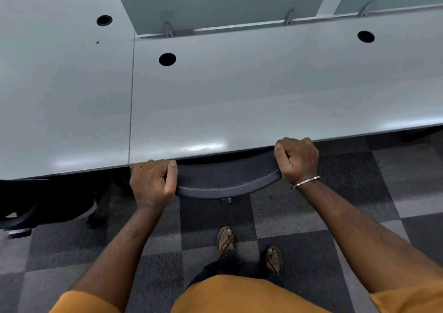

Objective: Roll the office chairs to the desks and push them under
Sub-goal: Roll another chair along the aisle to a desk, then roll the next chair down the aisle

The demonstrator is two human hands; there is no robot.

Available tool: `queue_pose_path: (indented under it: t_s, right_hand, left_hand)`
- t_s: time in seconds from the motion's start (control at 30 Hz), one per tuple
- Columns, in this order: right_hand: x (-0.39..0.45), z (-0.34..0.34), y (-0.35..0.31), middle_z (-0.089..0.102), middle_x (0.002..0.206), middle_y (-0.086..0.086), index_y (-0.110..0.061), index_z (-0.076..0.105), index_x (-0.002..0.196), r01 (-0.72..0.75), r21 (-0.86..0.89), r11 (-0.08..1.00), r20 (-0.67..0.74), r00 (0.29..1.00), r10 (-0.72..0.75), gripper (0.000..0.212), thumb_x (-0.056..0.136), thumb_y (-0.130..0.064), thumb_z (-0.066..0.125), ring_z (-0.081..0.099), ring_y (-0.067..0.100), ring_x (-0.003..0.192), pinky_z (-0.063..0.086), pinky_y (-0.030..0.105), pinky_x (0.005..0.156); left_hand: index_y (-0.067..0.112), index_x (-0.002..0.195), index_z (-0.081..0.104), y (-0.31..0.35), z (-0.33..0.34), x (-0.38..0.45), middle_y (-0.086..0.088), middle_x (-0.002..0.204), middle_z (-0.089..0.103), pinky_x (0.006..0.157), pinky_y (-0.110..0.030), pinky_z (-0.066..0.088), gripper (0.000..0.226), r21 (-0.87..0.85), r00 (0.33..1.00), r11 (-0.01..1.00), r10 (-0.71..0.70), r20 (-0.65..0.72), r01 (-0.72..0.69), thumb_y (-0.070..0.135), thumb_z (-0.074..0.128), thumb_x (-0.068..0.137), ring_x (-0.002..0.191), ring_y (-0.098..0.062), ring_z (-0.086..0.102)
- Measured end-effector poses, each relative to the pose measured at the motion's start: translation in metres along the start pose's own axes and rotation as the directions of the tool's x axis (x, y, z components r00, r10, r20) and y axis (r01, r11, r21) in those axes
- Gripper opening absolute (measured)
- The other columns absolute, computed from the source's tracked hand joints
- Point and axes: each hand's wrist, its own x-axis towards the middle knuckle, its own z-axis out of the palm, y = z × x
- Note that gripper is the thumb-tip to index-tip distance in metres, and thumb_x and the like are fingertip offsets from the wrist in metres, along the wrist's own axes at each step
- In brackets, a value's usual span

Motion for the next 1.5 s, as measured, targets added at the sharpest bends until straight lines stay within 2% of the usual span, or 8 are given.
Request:
queue_pose_path:
  t_s: [0.4,0.47,0.6,0.77,0.93,1.23,1.37,1.5]
  right_hand:
    - [-0.012,-0.018,0.023,0.061,0.074,-0.004,-0.019,0.068,0.075,-0.061,0.026,0.998,0.040,0.997,0.060,0.047,0.103,-0.037,0.034,0.060,0.025,0.078,0.039,0.043,0.087]
    - [-0.028,-0.016,0.019,0.070,0.098,-0.003,-0.019,0.075,0.095,-0.067,0.075,0.995,-0.006,0.998,0.067,0.039,0.104,-0.029,0.038,0.064,0.025,0.106,0.036,0.048,0.109]
    - [-0.068,-0.016,0.008,0.048,0.155,0.003,-0.013,0.063,0.137,-0.106,0.173,0.979,-0.013,0.994,0.110,0.039,0.108,-0.027,0.043,0.021,0.024,0.157,0.018,0.047,0.128]
    - [-0.125,-0.040,0.026,0.030,0.168,0.001,-0.015,0.046,0.155,-0.058,0.251,0.966,0.046,0.998,0.048,0.052,0.103,-0.020,0.052,0.018,0.019,0.158,0.021,0.037,0.128]
    - [-0.186,-0.077,0.088,0.040,0.162,-0.002,-0.015,0.048,0.152,-0.227,0.261,0.938,0.124,0.972,0.201,0.051,0.104,-0.030,0.051,0.026,0.010,0.155,0.029,0.040,0.125]
    - [-0.290,-0.165,0.198,0.058,0.143,-0.009,-0.022,0.061,0.139,-0.491,0.323,0.809,0.146,0.870,0.470,0.036,0.103,-0.028,0.061,0.052,0.005,0.134,0.044,0.034,0.112]
    - [-0.350,-0.206,0.247,0.048,0.151,-0.002,-0.019,0.050,0.149,-0.663,0.223,0.714,0.194,0.748,0.634,0.052,0.101,-0.030,0.065,0.047,0.014,0.139,0.034,0.024,0.109]
    - [-0.411,-0.247,0.287,0.043,0.152,0.004,-0.020,0.042,0.154,-0.805,0.178,0.566,0.216,0.593,0.776,0.061,0.100,-0.034,0.065,0.048,0.022,0.139,0.040,0.036,0.112]
  left_hand:
    - [0.025,0.063,0.048,0.031,0.003,-0.033,0.008,0.060,0.044,0.073,-0.043,0.038,0.043,0.045,0.997,0.999,-0.018,0.081,0.014,0.038,0.044,0.104,0.059,-0.014,0.042]
    - [0.027,0.070,0.051,0.037,0.000,-0.040,0.010,0.067,0.046,0.079,-0.043,0.040,0.039,0.068,0.991,0.997,0.021,0.134,-0.030,0.041,0.042,0.106,0.065,-0.013,0.045]
    - [0.032,0.088,0.061,0.066,-0.003,-0.055,0.013,0.083,0.053,0.086,-0.043,0.040,0.032,0.055,0.966,0.992,0.097,0.241,-0.113,0.045,0.039,0.107,0.081,-0.013,0.055]
    - [0.029,0.114,0.067,0.118,0.002,-0.068,0.017,0.106,0.060,0.088,-0.043,0.047,0.022,-0.255,0.912,0.952,0.250,0.324,-0.171,0.043,0.055,0.102,0.095,-0.009,0.058]
    - [0.024,0.123,0.066,0.183,0.011,-0.090,0.008,0.127,0.058,0.100,-0.040,0.045,0.028,-0.229,0.867,0.907,0.410,0.282,-0.354,0.030,0.066,0.096,0.121,-0.014,0.055]
    - [0.031,0.138,0.057,0.313,0.069,-0.161,0.013,0.134,0.056,0.105,-0.034,0.037,0.044,-0.282,0.550,0.817,0.554,0.626,-0.502,0.048,0.056,0.097,0.130,-0.012,0.048]
    - [0.026,0.154,0.042,0.387,0.095,-0.188,0.004,0.150,0.052,0.116,-0.041,0.035,0.071,-0.328,0.402,0.811,0.539,0.740,-0.484,0.059,0.047,0.092,0.141,-0.018,0.044]
    - [0.024,0.159,0.036,0.451,0.121,-0.208,0.000,0.155,0.048,0.119,-0.042,0.034,0.080,-0.372,0.265,0.757,0.570,0.778,-0.537,0.064,0.045,0.090,0.146,-0.020,0.040]
